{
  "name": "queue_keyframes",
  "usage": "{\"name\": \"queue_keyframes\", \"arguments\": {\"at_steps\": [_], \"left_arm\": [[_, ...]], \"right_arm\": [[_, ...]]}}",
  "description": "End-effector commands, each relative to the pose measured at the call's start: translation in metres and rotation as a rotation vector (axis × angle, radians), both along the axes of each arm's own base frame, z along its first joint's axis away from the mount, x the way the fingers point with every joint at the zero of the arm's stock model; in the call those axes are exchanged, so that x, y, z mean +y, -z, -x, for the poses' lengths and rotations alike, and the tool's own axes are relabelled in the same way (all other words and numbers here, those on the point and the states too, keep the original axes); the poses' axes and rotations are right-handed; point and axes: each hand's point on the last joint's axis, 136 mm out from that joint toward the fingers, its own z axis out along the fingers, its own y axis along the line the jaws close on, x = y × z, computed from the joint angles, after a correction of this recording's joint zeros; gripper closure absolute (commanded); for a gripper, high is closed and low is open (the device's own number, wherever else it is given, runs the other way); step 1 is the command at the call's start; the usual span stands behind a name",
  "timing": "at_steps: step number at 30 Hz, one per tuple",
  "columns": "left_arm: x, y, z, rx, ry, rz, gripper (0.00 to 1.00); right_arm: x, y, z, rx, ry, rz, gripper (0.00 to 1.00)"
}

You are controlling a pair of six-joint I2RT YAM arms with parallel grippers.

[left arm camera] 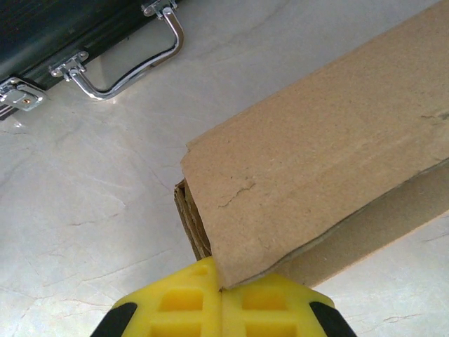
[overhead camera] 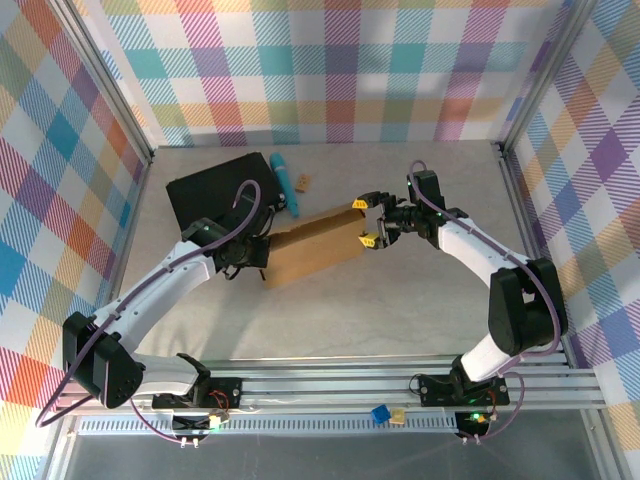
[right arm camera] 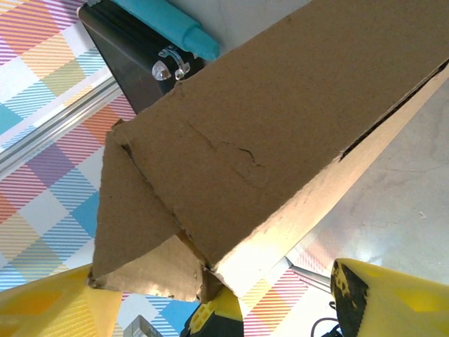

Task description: Fold the paper box

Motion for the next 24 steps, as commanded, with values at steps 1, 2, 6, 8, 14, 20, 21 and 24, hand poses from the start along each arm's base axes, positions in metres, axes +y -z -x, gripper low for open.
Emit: {"name": "queue_keyframes", "arguments": {"at_steps": [1, 2, 6, 8, 14, 20, 21, 24], "left_arm": [[0.007, 0.016, 0.014, 0.054, 0.005, -0.073, 1.00], [0.007, 0.016, 0.014, 0.051, 0.005, -0.078, 1.00], [0.006, 0.015, 0.014, 0.041, 0.003, -0.086, 1.00], [0.006, 0.012, 0.014, 0.035, -0.001, -0.084, 1.00], [0.007, 0.004, 0.014, 0.018, -0.017, -0.066, 0.96], [0.005, -0.012, 0.018, -0.012, -0.016, -0.014, 0.74], [0.004, -0.015, 0.020, -0.013, -0.014, 0.000, 0.71], [-0.003, -0.021, 0.023, -0.019, 0.002, 0.058, 0.62]], "right_arm": [[0.001, -0.006, -0.001, -0.021, -0.021, -0.002, 0.22], [0.001, -0.005, -0.001, -0.018, -0.023, -0.003, 0.22], [0.001, 0.006, 0.001, 0.001, -0.019, -0.004, 0.33], [0.001, 0.011, 0.002, 0.015, -0.020, -0.004, 0.37], [-0.003, 0.021, 0.007, 0.031, -0.018, 0.017, 0.45], [-0.006, 0.027, 0.011, 0.048, -0.019, 0.036, 0.50], [-0.007, 0.028, 0.012, 0.049, -0.019, 0.039, 0.50], [-0.008, 0.029, 0.013, 0.054, -0.017, 0.045, 0.51]]}}
